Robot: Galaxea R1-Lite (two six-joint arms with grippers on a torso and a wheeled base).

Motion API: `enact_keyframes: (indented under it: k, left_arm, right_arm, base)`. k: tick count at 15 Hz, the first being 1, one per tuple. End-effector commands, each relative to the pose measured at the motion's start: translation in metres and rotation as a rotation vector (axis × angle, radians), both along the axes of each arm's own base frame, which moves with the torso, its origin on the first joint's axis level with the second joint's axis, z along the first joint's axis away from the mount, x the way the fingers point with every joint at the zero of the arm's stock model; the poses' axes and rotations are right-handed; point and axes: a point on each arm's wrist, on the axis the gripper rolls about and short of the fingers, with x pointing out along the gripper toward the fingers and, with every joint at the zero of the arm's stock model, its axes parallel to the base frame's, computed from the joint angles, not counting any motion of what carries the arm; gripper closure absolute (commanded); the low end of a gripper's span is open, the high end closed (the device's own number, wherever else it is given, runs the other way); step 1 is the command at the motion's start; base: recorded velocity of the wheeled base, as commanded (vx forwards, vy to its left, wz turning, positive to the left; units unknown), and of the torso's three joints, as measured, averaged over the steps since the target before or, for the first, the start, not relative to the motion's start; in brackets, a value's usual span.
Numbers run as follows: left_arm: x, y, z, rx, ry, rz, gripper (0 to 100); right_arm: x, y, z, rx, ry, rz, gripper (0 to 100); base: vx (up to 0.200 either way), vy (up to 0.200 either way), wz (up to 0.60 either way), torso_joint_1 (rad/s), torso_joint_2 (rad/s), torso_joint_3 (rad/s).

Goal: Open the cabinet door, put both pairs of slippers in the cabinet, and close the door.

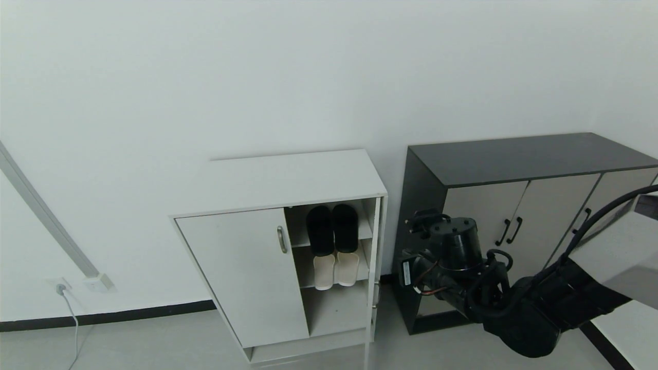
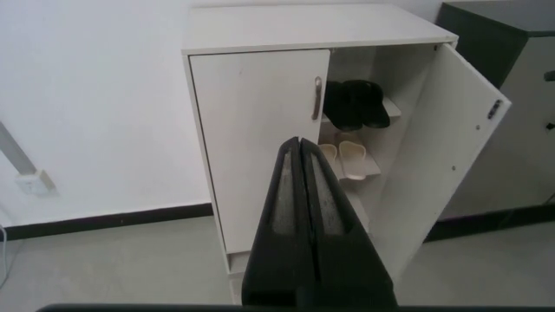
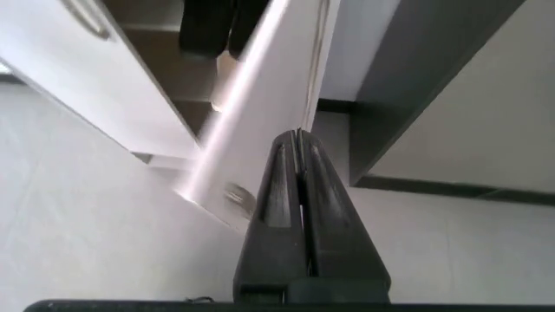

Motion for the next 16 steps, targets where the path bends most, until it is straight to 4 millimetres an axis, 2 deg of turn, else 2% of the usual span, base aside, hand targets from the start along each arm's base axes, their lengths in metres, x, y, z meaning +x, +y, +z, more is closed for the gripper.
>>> enact_keyframes:
  k: [1,6,12,16]
  left_arm:
    - [0.0000,0.0000,0.0000,-0.001,0.000,0.001,100]
    - [0.0000,0.0000,0.0000,0.001,0.000,0.001,100]
    - [0.0000,0.0000,0.0000,0.001,0.000,0.001,100]
    - [0.0000,0.0000,0.0000,0.001,0.000,0.001,100]
  right_arm:
    - [-0.0036,-0.0021,-0.0060,-0.025,0.010,0.008,100]
    - [-0.0036,-0.0021,-0.0074,-0.032,0.013,0.011,100]
    - [-0.0047,-0.0029,-0.0088,-0.031,0.015,0.015,100]
    - [-0.0049,-0.0034,-0.0141,-0.010,0.009,0.048,100]
  base:
    - [0.000,0.000,0.00,0.000,0.00,0.000]
    - [0.000,0.000,0.00,0.000,0.00,0.000]
    - [0.000,0.000,0.60,0.002,0.00,0.005]
    - [0.000,0.000,0.00,0.000,0.00,0.000]
